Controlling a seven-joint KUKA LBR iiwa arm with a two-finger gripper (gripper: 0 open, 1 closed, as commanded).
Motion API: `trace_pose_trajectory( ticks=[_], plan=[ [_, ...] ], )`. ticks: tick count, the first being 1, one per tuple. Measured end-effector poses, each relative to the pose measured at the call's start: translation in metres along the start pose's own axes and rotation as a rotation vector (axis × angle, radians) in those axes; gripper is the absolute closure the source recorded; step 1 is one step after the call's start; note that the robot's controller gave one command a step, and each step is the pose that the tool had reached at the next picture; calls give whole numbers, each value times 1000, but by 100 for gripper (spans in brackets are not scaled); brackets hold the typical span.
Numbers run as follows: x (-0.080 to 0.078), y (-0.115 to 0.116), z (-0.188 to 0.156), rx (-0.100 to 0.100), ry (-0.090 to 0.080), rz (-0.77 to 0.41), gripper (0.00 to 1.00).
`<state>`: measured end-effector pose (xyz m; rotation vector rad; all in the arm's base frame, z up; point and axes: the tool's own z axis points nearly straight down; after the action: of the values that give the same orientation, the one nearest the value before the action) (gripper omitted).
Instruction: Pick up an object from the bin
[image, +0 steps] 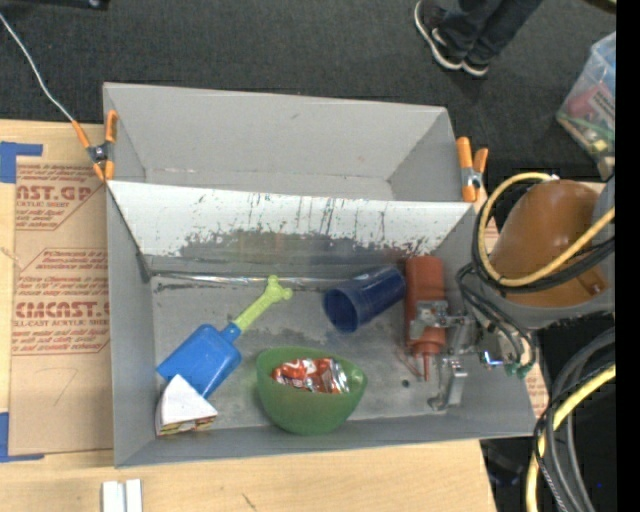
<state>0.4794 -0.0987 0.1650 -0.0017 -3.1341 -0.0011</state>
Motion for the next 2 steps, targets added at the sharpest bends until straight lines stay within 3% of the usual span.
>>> trace_pose_trajectory(
  ticks=[1,2],
  plan=[
    [-2,1,-4,1,-8,-2,0],
    [-9,76,89,-1,-2,223,0]
  ],
)
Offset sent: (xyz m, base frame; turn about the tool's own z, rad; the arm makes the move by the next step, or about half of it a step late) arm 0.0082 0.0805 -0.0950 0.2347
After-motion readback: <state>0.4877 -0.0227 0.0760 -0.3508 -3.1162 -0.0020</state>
